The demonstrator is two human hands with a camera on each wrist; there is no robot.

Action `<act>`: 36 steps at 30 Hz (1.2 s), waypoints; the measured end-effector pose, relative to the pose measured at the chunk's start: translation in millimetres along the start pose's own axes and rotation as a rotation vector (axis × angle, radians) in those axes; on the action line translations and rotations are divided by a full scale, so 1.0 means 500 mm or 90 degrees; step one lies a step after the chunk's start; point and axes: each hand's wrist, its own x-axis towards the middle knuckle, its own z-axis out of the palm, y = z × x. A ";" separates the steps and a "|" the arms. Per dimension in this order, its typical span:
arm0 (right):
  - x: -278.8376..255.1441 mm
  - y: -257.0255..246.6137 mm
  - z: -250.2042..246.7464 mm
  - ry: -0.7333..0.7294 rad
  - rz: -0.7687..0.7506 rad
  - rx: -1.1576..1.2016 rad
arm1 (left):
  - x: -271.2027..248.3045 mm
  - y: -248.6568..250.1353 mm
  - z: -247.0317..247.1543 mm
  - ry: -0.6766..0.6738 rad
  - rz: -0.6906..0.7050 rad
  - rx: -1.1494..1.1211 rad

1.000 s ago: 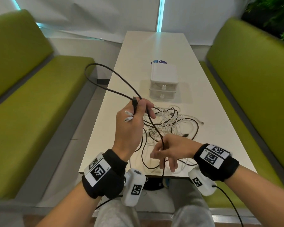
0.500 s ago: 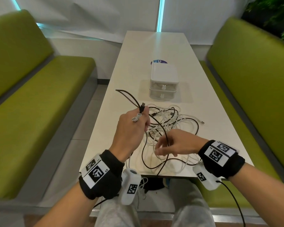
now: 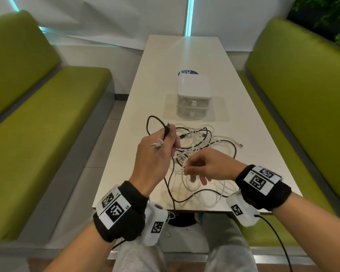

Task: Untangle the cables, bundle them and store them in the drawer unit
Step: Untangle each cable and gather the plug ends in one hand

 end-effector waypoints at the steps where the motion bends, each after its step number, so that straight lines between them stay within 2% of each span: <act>1: 0.001 0.003 0.004 0.011 -0.001 -0.019 | -0.001 0.000 0.000 0.005 0.006 -0.004; 5: 0.005 0.006 0.007 0.130 -0.032 -0.024 | 0.001 -0.007 0.003 0.000 0.023 -0.001; 8: 0.017 0.002 0.007 0.223 -0.063 -0.012 | 0.003 -0.002 0.007 -0.046 -0.016 -0.117; 11: 0.029 -0.029 0.015 0.220 -0.164 0.090 | 0.000 0.004 0.008 -0.156 -0.035 -0.152; 13: 0.040 -0.050 0.025 0.197 -0.257 0.087 | 0.000 0.002 0.006 -0.224 -0.033 -0.143; 16: 0.052 -0.056 0.039 0.193 -0.297 0.095 | 0.007 -0.001 -0.008 -0.231 -0.054 -0.139; 19: 0.045 -0.045 0.035 0.260 -0.232 0.107 | 0.012 -0.009 -0.021 -0.150 -0.063 -0.125; 21: 0.034 -0.040 0.026 0.239 -0.187 0.138 | 0.017 -0.018 -0.025 -0.059 -0.055 -0.086; 22: 0.027 -0.037 0.021 0.196 -0.166 0.140 | 0.020 -0.021 -0.025 -0.021 -0.054 -0.074; 24: 0.014 -0.032 0.012 0.033 -0.120 0.069 | 0.025 -0.021 -0.025 0.017 -0.060 -0.101; 26: 0.006 -0.030 0.009 -0.165 -0.041 -0.010 | 0.027 -0.018 -0.023 0.016 -0.064 -0.144; 28: 0.003 -0.026 0.009 -0.259 0.045 -0.002 | 0.024 -0.014 -0.019 -0.005 -0.071 -0.168; 30: 0.005 -0.024 0.007 -0.229 0.067 -0.012 | 0.020 -0.012 -0.013 -0.033 -0.082 -0.196; 33: 0.015 -0.018 0.003 -0.057 0.066 -0.018 | 0.014 -0.013 -0.008 -0.063 -0.096 -0.221; 34: 0.017 -0.016 0.003 -0.028 0.074 -0.006 | 0.013 -0.015 -0.007 -0.069 -0.101 -0.228; 36: 0.019 -0.015 0.012 -0.053 0.099 0.010 | 0.013 -0.018 -0.004 -0.078 -0.119 -0.237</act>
